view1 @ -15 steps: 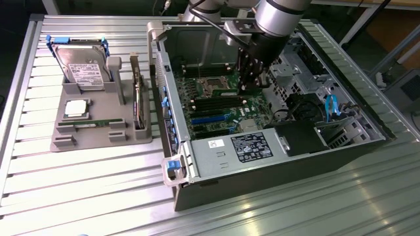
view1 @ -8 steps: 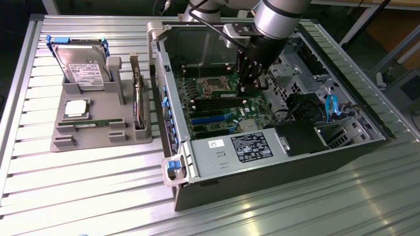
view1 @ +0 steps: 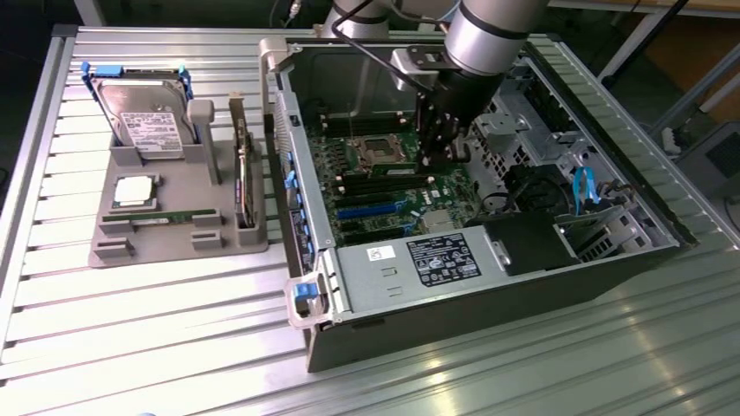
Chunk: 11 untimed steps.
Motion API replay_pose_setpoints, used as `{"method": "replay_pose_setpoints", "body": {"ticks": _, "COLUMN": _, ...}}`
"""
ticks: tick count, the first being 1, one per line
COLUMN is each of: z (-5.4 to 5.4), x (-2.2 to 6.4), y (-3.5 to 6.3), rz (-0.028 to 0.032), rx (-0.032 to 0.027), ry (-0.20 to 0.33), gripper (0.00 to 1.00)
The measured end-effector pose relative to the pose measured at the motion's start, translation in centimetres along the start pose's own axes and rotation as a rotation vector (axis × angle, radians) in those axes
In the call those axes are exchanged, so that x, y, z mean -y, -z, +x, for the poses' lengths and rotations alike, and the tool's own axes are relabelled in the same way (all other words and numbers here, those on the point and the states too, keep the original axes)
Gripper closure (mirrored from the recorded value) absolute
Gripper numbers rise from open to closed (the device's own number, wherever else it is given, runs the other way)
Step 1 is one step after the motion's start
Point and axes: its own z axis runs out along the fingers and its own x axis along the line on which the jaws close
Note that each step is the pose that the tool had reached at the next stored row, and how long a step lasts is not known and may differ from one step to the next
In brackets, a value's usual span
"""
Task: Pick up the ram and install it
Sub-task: 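Insert the ram into the slot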
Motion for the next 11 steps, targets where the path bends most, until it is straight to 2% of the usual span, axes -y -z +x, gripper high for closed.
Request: {"method": "replay_pose_setpoints", "body": {"ticks": 11, "z": 0.0, "x": 0.03, "y": -1.2, "rz": 0.0, "rx": 0.0001, "ry": 0.0, "gripper": 0.88}}
